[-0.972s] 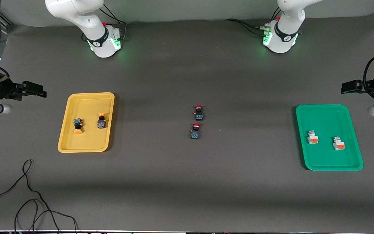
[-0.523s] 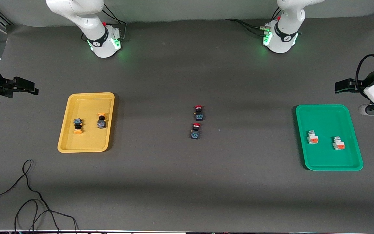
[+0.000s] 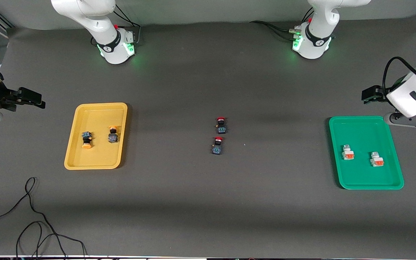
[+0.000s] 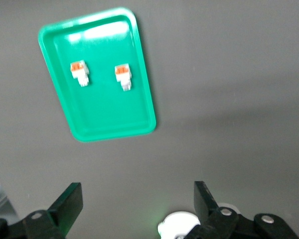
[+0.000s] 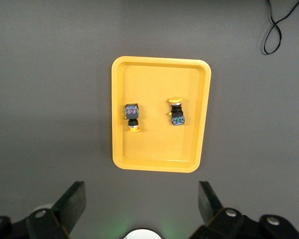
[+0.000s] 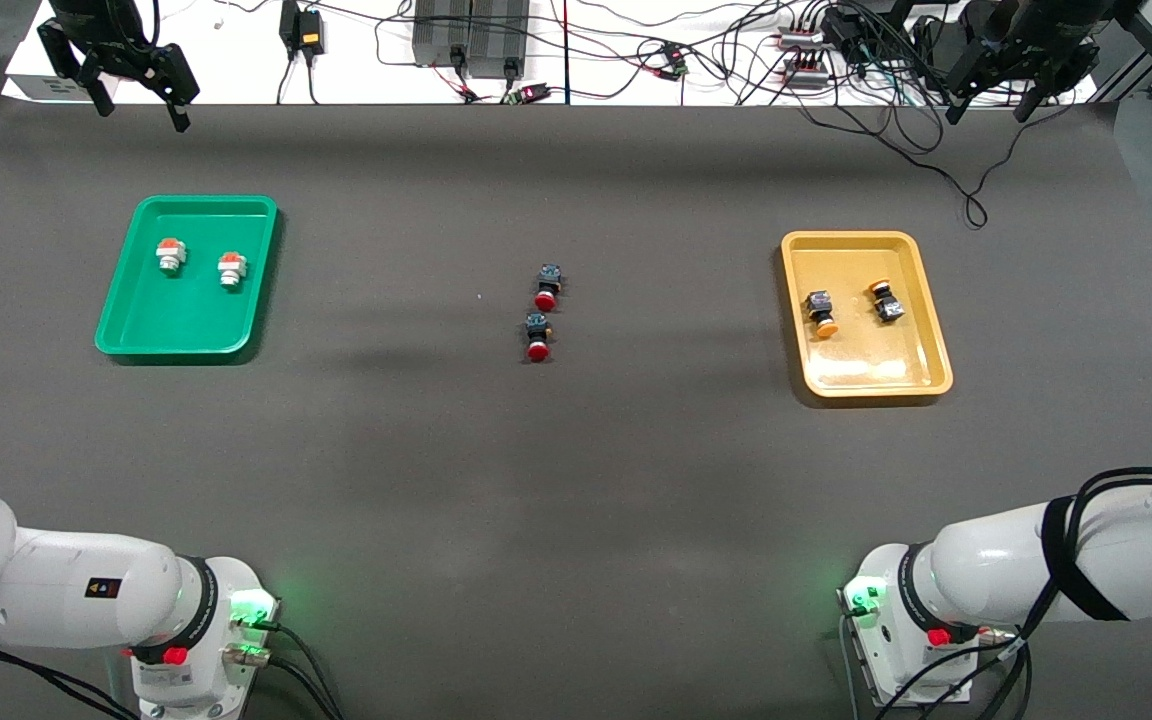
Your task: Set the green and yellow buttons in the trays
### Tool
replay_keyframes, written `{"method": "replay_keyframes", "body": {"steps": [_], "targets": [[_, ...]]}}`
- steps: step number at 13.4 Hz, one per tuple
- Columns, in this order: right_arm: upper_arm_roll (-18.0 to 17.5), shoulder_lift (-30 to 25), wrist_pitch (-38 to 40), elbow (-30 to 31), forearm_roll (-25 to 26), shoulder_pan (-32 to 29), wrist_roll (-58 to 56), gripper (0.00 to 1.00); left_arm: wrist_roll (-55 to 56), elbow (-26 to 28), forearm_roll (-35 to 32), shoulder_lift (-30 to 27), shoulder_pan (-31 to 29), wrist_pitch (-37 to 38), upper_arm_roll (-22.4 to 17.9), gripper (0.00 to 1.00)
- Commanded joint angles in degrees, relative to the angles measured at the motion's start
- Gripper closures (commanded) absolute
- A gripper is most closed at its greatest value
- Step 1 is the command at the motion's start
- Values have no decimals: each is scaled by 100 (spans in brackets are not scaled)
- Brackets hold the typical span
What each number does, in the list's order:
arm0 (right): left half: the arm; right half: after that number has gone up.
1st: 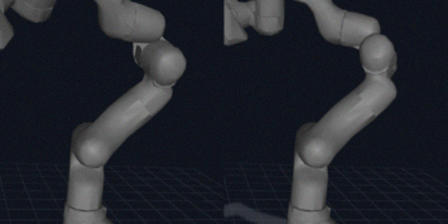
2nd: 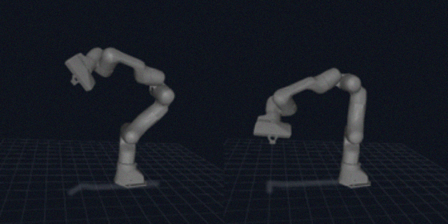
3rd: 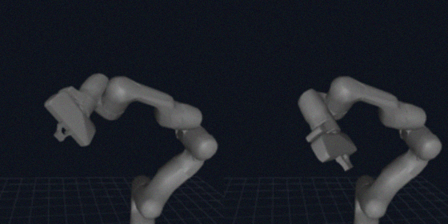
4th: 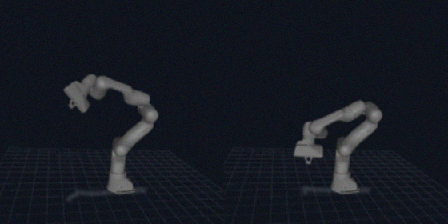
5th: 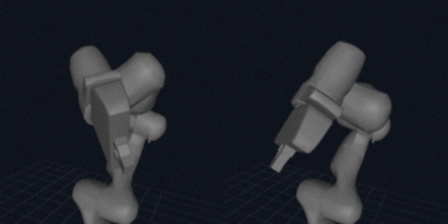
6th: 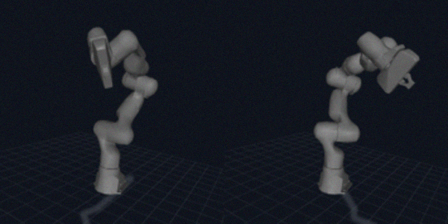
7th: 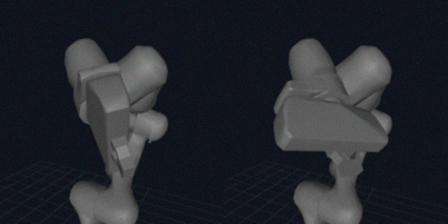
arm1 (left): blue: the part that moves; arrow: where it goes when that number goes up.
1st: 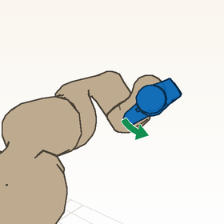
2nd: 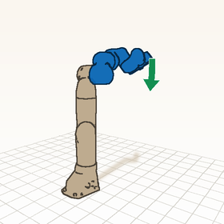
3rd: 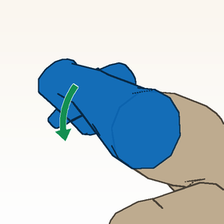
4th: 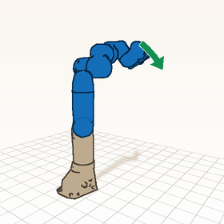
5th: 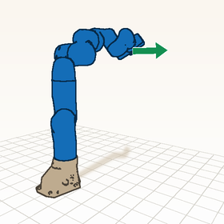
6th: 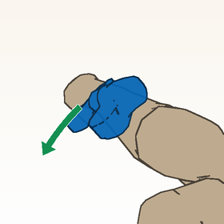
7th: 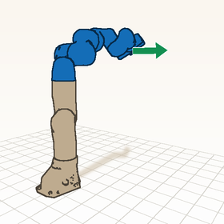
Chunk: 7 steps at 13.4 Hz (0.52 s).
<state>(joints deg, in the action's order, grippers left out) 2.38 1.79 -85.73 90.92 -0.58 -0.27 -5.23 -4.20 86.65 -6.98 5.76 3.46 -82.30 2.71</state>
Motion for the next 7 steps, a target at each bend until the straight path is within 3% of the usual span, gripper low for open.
{"method": "replay_keyframes", "body": {"steps": [1, 7], "targets": [[-19, -170, -119, 163, 137, 44, 136, 0, 16, 1072, 83, -725, 138, -734, -104, 1], [-10, -170, -260, 162, 251, 35, 57, 0, -2, 942, 91, -489, -64, -823, 116, 1]]}}
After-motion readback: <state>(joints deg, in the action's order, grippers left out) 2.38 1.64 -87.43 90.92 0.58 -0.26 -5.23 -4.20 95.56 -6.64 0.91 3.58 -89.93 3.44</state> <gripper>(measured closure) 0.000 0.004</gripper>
